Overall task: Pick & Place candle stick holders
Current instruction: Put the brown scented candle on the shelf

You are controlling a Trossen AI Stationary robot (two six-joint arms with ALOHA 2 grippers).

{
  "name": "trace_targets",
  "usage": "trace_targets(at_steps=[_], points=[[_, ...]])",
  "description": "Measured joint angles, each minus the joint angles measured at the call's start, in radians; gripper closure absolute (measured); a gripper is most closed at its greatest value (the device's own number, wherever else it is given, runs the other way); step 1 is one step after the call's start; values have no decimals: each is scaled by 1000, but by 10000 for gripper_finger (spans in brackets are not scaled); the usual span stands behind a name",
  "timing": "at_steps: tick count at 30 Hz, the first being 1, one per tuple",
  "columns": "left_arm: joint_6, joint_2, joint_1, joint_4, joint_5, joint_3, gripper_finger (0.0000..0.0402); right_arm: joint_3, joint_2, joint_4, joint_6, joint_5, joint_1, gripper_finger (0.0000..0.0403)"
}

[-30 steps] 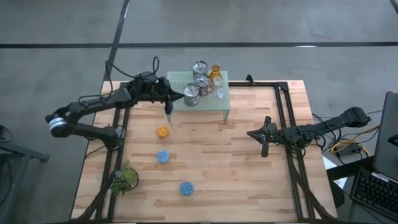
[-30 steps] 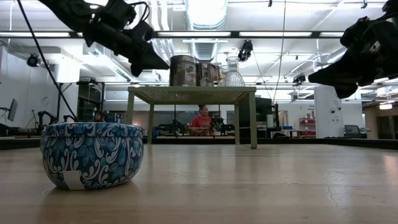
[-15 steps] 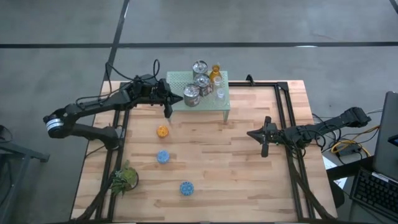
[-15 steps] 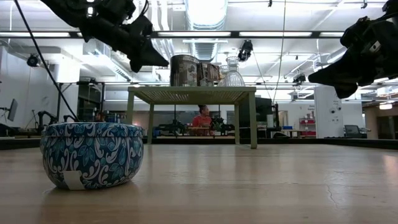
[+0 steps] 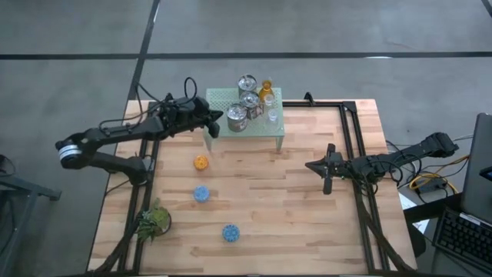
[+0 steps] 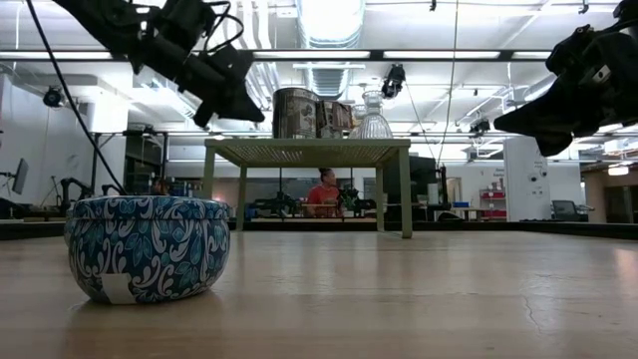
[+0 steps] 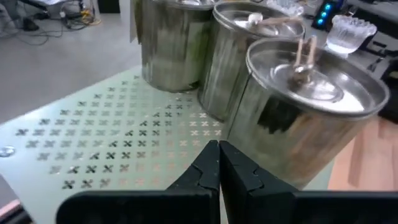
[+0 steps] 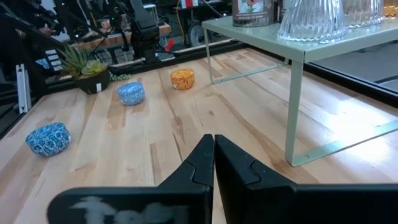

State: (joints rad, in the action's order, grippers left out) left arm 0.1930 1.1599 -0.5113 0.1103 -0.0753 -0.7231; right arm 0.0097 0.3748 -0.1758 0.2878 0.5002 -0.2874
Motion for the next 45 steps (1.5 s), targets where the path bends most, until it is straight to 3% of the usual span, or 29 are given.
trace_targets(at_steps=[45], points=[[56,42,103,159,6,23,397,0,0,-9,-11,26,0,394]])
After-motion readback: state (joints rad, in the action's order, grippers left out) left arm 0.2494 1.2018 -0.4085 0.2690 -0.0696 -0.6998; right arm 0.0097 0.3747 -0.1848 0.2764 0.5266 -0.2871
